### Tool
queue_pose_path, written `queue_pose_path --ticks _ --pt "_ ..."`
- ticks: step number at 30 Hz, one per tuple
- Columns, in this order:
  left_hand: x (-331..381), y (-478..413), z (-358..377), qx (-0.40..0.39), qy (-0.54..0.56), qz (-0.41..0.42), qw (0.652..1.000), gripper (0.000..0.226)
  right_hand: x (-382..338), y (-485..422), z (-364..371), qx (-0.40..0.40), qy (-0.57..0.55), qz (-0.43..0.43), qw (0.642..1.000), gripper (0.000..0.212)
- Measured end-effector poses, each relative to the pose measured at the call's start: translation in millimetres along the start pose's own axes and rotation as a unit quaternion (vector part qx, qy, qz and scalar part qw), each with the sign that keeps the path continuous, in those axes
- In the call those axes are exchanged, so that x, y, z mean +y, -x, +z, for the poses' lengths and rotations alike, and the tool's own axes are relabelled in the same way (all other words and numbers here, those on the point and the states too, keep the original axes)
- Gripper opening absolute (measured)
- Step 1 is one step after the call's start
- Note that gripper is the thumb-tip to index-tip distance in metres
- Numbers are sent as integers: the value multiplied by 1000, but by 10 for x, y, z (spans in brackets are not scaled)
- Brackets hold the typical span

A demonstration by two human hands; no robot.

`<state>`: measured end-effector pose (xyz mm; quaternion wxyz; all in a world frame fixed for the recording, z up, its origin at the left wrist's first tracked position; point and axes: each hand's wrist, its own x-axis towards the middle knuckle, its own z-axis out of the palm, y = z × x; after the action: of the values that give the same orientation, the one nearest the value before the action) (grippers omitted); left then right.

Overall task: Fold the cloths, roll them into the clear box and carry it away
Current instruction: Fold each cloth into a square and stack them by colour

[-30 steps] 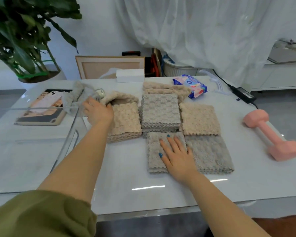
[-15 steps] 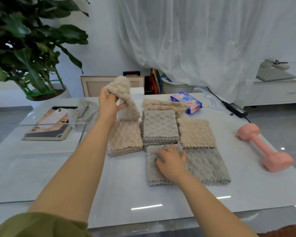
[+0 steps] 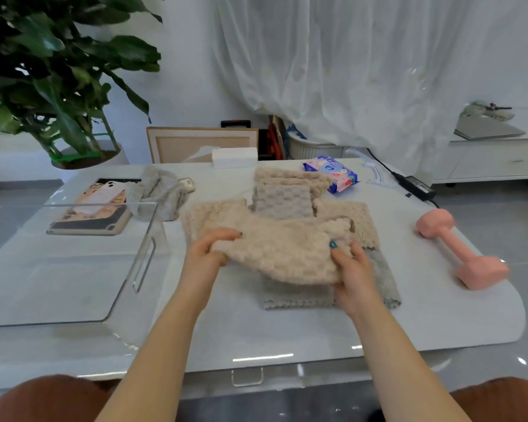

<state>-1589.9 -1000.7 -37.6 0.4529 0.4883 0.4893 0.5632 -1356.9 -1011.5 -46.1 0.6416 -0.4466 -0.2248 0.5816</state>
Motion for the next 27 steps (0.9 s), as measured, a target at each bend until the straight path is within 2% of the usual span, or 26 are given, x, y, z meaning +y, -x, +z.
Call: queue_pose_path --ticks 2,4,5,7,8,10,12,13,15,17,19,23,25,27 --pt "-232 223 18 -2 -100 88 991 50 -16 98 -292 29 115 -33 992 26" --pt "-427 445 27 -37 -149 114 982 59 3 176 -513 33 237 -35 970 12" --pt "-512 535 17 -54 -159 94 981 63 26 199 -583 35 294 -24 955 19" --pt "-648 656 -22 -77 -124 -4 989 66 78 214 -697 43 354 21 934 31" --pt "-682 695 -30 -60 -60 -72 994 70 99 216 -718 45 362 42 930 33" --pt "-705 709 -27 44 66 -173 982 77 120 231 -709 31 370 64 926 28" --pt "-666 643 -24 152 49 -228 960 79 133 259 -639 27 368 42 928 19" --pt "-660 597 -23 168 17 -251 953 81 119 281 -586 34 365 29 930 18" --pt "-627 524 -28 157 -10 -276 948 72 97 309 -512 52 356 -12 933 51" --pt "-590 446 -32 117 -19 -261 958 37 66 285 -494 61 373 -41 925 64" --pt "-593 380 -64 100 -66 -220 968 16 40 239 -515 55 392 -38 917 50" --pt "-667 325 -154 97 -228 -114 962 9 22 139 -623 28 416 -20 909 19" --pt "-709 356 -201 87 -312 -38 945 11 42 106 -647 9 424 -36 905 19" --pt "-723 395 -228 87 -343 29 935 10 66 62 -661 11 415 -60 908 19"
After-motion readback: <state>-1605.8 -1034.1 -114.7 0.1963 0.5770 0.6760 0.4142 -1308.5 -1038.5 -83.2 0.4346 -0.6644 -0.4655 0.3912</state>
